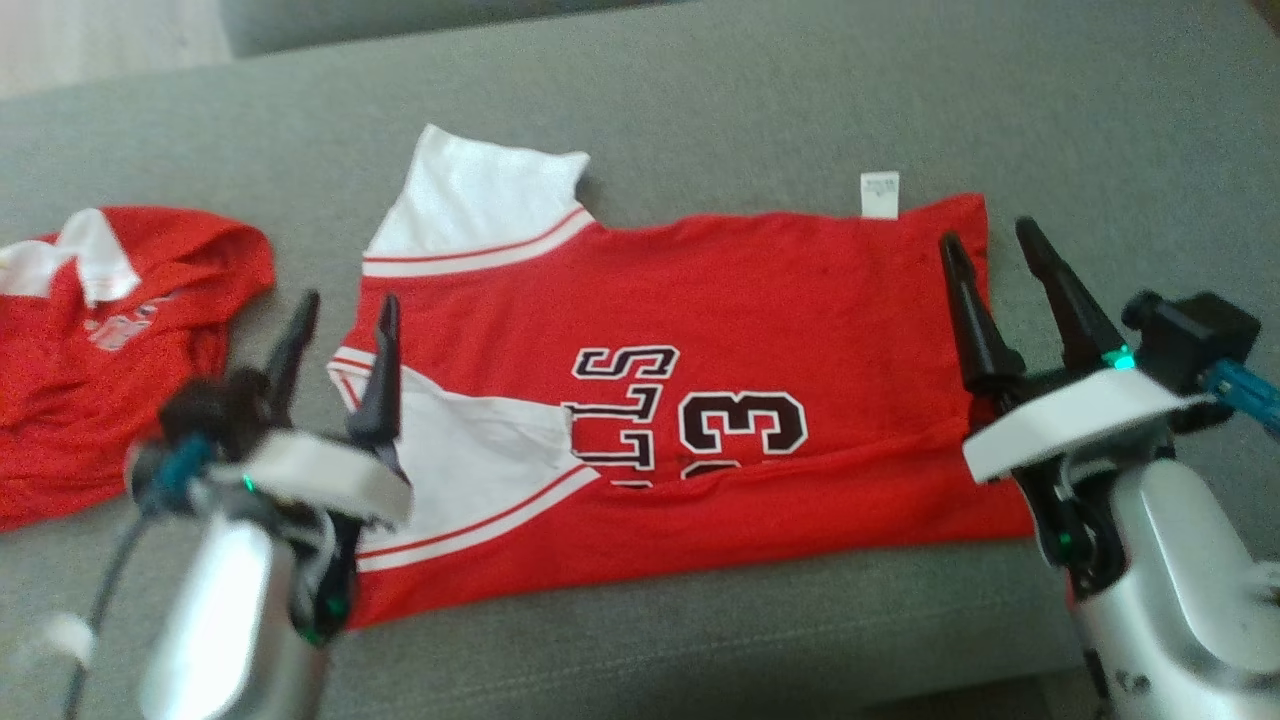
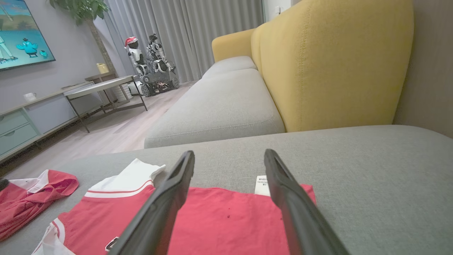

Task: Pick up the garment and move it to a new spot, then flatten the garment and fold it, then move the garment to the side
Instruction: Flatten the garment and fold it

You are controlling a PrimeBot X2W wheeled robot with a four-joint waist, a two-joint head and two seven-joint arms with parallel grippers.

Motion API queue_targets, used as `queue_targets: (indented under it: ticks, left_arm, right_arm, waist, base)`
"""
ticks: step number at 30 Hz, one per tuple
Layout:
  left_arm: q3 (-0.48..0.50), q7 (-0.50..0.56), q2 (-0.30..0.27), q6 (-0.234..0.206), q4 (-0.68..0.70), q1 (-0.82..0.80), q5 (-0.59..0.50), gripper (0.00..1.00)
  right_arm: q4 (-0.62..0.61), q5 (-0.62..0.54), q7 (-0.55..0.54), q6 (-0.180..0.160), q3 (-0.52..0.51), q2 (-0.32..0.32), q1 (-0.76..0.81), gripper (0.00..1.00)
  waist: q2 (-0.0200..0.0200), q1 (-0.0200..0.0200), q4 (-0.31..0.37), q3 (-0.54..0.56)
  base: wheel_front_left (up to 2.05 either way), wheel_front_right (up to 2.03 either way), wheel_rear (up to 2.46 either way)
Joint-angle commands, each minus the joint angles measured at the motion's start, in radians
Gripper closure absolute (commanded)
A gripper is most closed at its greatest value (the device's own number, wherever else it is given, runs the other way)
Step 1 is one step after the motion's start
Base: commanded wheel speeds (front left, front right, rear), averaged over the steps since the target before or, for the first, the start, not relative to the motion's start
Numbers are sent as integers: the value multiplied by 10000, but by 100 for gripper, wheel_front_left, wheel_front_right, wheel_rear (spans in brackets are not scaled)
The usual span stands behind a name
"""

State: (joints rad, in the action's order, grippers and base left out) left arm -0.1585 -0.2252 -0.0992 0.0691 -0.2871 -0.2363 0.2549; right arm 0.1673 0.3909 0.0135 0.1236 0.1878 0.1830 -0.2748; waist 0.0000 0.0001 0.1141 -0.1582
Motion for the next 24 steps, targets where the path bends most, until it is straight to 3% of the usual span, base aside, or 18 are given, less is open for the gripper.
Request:
queue_targets:
  ticks: [1,8,10,16,21,24]
  left_arm:
    - [270,319,-543,130,153,-1074,-128,0]
    - [-168,2200,-1795,502,-688,-3208,-140,0]
    - [-502,2908,-2175,588,-987,-3905,317,0]
    - [-2464,4887,-4051,611,-1562,-5976,1377,0]
    - [-3412,5526,-5059,613,-2542,-7190,1889,0]
    - [-3783,5507,-5351,614,-2995,-7656,2016,0]
  right_arm:
    - [-205,-163,137,71,255,-131,-564,0]
    - [67,-470,174,71,662,-478,-1520,0]
    - [178,-541,153,71,888,-545,-1835,0]
    - [377,-495,283,71,1359,-720,-2697,0]
    - [639,-348,473,71,1543,-796,-3194,0]
    - [837,-339,579,71,1539,-864,-3395,0]
  waist:
    - [0,-1,435,-629]
    - [0,-1,1128,-1576]
    - [0,-1,1406,-1835]
    - [0,-1,1997,-2754]
    - [0,-1,2369,-3133]
    - [0,-1,2536,-3267]
  base:
    - [0,0,0]
    - [0,0,0]
    - [0,0,0]
    - [0,0,0]
    - [0,0,0]
    - [0,0,0]
